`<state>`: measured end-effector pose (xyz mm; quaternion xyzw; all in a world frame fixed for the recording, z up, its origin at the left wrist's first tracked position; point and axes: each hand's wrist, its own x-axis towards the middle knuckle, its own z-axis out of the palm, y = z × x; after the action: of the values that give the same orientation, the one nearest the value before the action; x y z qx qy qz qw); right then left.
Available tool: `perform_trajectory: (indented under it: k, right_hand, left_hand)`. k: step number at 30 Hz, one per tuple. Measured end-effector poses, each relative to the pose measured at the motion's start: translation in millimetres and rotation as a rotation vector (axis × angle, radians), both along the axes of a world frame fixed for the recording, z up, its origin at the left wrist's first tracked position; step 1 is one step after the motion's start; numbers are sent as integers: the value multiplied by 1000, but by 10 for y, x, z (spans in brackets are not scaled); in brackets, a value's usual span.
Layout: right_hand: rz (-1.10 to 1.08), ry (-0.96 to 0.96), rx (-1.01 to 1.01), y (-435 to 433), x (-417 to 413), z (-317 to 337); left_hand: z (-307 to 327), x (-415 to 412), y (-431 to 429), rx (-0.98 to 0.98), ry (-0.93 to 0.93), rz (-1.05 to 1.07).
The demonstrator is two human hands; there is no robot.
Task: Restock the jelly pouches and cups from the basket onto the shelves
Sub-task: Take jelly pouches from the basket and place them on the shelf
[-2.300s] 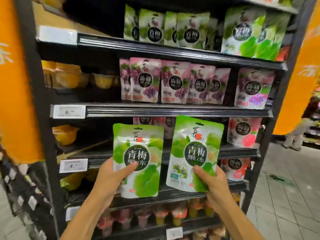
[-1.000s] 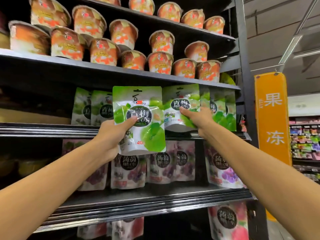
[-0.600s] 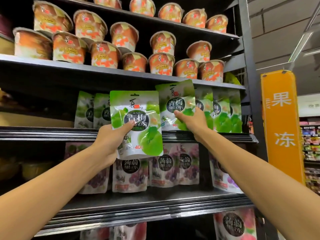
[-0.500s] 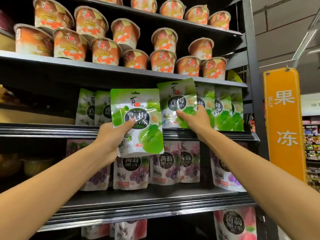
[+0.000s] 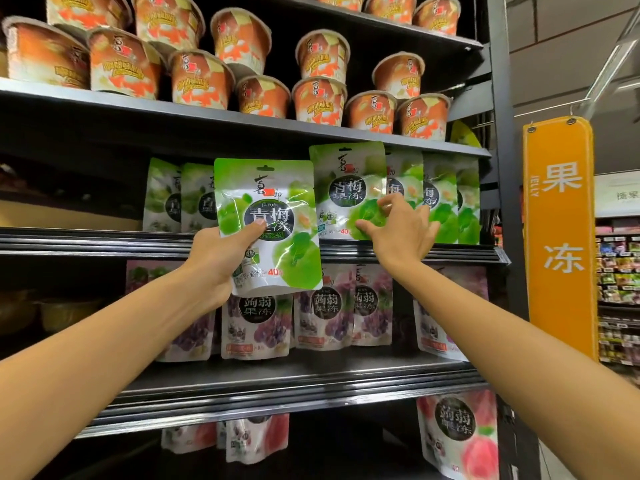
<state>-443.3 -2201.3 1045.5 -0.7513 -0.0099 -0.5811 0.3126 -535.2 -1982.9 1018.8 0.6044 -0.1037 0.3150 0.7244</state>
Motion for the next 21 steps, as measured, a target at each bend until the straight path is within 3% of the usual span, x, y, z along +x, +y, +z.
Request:
perform_trajectory:
  k: [7, 10, 12, 15, 17, 21]
  right_hand:
    - [-41, 117, -66, -32, 3, -15]
    - [-23, 43, -101, -12, -117, -38]
    - [273, -11, -127, 30, -222, -37]
    - [918, 297, -137, 199, -448, -77]
    - [1018, 420, -124, 313, -539, -109]
    - [1088, 332, 131, 407, -618, 55]
  left_hand:
    - [2, 2, 7, -4, -5, 18]
    - [2, -17, -28, 4, -6, 22]
    - [28, -31, -51, 25, 10, 39]
    - [130, -30, -100, 57, 9, 86]
    - [211, -2, -132, 73, -5, 114]
    - [442, 79, -137, 119, 48, 126]
